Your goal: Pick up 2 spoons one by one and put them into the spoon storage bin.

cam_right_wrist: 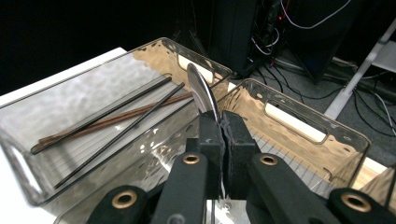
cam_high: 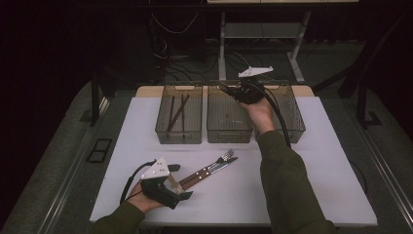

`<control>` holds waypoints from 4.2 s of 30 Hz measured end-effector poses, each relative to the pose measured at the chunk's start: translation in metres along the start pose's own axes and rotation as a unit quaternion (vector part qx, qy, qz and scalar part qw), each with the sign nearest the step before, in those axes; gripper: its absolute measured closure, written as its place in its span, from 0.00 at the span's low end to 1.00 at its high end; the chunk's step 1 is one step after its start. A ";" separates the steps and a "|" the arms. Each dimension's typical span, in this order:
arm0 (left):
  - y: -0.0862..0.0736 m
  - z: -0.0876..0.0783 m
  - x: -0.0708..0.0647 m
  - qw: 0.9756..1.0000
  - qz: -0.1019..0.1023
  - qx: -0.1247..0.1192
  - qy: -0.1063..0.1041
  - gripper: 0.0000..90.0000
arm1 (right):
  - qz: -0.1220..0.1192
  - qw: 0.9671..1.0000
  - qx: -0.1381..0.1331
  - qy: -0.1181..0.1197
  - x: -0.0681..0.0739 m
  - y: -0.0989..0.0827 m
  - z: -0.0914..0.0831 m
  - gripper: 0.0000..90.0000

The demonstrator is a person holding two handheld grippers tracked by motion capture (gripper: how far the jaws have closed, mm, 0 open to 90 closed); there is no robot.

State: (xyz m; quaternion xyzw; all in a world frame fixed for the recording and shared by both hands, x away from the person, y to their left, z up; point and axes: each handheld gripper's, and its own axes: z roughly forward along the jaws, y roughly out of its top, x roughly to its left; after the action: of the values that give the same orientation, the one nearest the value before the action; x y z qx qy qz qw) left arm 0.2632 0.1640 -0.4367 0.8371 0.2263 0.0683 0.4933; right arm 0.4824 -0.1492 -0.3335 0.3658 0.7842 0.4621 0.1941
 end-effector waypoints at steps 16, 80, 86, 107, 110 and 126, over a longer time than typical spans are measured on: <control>0.000 0.001 0.000 1.000 0.000 0.001 -0.004 0.00 | 0.010 1.000 0.018 0.012 -0.003 -0.024 0.028 0.98; -0.002 0.001 0.001 1.000 -0.009 0.013 0.013 0.00 | 0.020 1.000 0.014 0.004 0.031 -0.133 -0.118 0.17; -0.002 0.000 0.001 1.000 -0.010 0.013 0.016 0.00 | 0.019 1.000 0.012 -0.007 0.033 -0.156 -0.133 0.17; -0.002 0.000 0.002 0.999 -0.009 0.027 0.025 0.01 | 0.032 0.999 0.010 0.000 0.045 -0.223 -0.173 0.17; -0.001 -0.002 0.002 0.999 -0.011 0.026 0.033 0.02 | 0.018 1.000 0.019 -0.004 0.048 -0.228 -0.176 0.17; 0.003 -0.025 0.025 0.994 -0.034 0.030 0.097 0.33 | 0.014 1.000 0.026 -0.001 0.051 -0.229 -0.174 0.17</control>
State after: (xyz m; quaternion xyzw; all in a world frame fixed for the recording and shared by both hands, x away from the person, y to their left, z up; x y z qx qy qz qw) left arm 0.2773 0.1939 -0.4241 0.8331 0.3032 0.1252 0.4454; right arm 0.2466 -0.2817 -0.4437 0.3818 0.7908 0.4438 0.1789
